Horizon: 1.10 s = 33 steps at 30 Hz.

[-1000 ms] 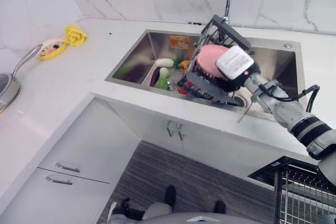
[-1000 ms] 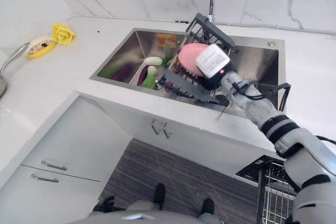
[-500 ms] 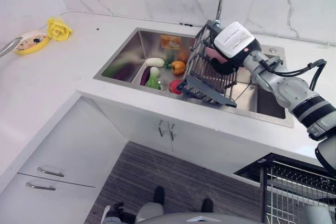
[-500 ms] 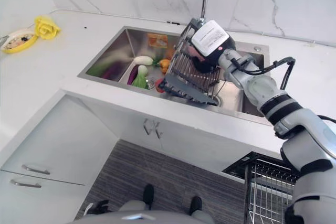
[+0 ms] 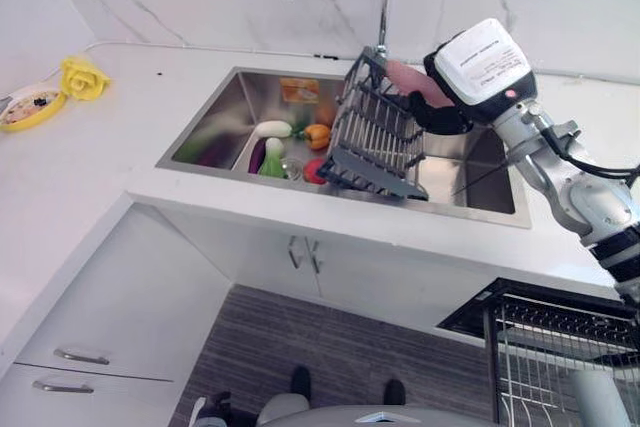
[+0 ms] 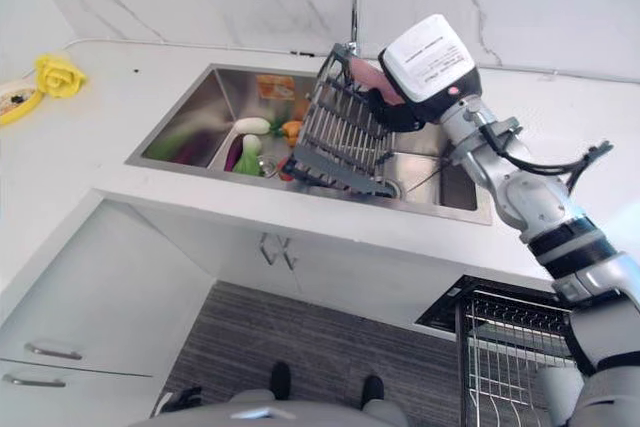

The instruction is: Place the dishes in the dishwasher.

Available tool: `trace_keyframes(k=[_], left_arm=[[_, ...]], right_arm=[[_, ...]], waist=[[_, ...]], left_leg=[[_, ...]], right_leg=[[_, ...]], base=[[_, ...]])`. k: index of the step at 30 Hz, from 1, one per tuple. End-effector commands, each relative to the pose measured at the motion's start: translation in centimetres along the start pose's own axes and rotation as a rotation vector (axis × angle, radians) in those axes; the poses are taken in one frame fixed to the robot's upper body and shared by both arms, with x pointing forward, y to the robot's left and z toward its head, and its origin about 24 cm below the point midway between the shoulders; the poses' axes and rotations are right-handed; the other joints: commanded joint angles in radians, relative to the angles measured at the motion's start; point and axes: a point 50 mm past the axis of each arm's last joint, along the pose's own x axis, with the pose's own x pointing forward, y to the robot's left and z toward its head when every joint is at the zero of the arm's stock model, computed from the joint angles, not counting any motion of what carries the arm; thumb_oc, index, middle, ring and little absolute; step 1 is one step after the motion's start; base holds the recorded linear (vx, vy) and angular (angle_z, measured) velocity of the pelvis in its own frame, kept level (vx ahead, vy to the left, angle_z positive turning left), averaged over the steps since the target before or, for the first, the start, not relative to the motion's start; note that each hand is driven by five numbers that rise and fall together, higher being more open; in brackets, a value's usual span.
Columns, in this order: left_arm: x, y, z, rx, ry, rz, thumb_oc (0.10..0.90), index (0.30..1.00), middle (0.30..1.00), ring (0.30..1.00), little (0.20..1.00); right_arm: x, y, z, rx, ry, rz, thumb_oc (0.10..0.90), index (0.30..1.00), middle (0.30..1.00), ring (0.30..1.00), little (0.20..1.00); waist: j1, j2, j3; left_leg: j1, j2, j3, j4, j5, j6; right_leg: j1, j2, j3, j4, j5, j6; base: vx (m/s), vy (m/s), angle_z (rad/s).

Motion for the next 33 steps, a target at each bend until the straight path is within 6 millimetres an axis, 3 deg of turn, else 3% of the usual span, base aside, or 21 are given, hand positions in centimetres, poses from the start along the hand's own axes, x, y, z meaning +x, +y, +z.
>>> trace_keyframes(k=[1, 12, 25, 27, 29, 33], left_arm=[[0.7, 3.0, 2.2, 0.094, -0.065, 0.094, 0.8, 0.9, 0.9, 0.9, 0.9], [0.8, 3.4, 2.9, 0.103, -0.085, 0.111, 0.8, 0.9, 0.9, 0.9, 0.9], [0.9, 3.6, 3.9, 0.101, -0.125, 0.119, 0.8, 0.9, 0.9, 0.9, 0.9], [0.8, 3.6, 3.7, 0.103, -0.12, 0.113, 0.8, 0.9, 0.9, 0.9, 0.9], [0.8, 3.6, 3.7, 0.105, -0.121, 0.113, 0.8, 0.9, 0.9, 0.9, 0.9], [0.9, 3.7, 3.8, 0.103, -0.126, 0.115, 0.8, 0.9, 0.9, 0.9, 0.9]], right_arm=[[1.3, -5.3, -2.4, 0.005, 0.103, -0.297, 0.4, 0.3, 0.3, 0.3, 0.3], [-1.3, -5.7, -3.0, 0.038, 0.137, -0.342, 0.4, 0.3, 0.3, 0.3, 0.3], [-3.9, -6.6, -4.5, -0.063, 0.17, -0.353, 0.4, 0.3, 0.3, 0.3, 0.3], [-4.8, -6.7, -4.6, -0.076, 0.168, -0.347, 0.4, 0.3, 0.3, 0.3, 0.3], [-4.9, -6.7, -4.6, -0.076, 0.169, -0.346, 0.4, 0.3, 0.3, 0.3, 0.3], [-5.9, -6.5, -4.8, -0.092, 0.164, -0.31, 0.4, 0.3, 0.3, 0.3, 0.3]], waist=[[0.02, -0.084, -0.031], [-0.025, -0.099, -0.036], [-0.069, -0.118, -0.048], [-0.1, -0.117, -0.054], [-0.096, -0.117, -0.054], [-0.127, -0.12, -0.054]], left_leg=[[0.051, -0.012, 0.02, 0.009, -0.084, -0.03], [0.071, -0.014, 0.069, 0.009, -0.102, -0.013], [0.099, -0.009, 0.133, 0.009, -0.119, -0.008], [0.119, -0.009, 0.161, 0.009, -0.14, -0.004], [0.12, -0.009, 0.164, 0.009, -0.141, -0.004], [0.138, -0.006, 0.203, 0.009, -0.147, -0.001]], right_leg=[[0.065, -0.082, 0.046, 0.027, -0.077, 0.078], [0.042, -0.081, 0.1, 0.029, -0.057, 0.091], [0.016, -0.074, 0.166, 0.03, -0.039, 0.101], [0.01, -0.069, 0.204, 0.026, -0.04, 0.106], [0.01, -0.069, 0.206, 0.026, -0.04, 0.107], [-0.01, -0.058, 0.256, 0.028, -0.029, 0.113]], base=[[-0.01, 0.01, -0.05], [-0.01, 0.017, -0.14], [0.01, 0.027, -0.2], [0.04, 0.054, -0.34], [0.03, 0.032, -0.29], [0.0, 0.023, -0.43]])
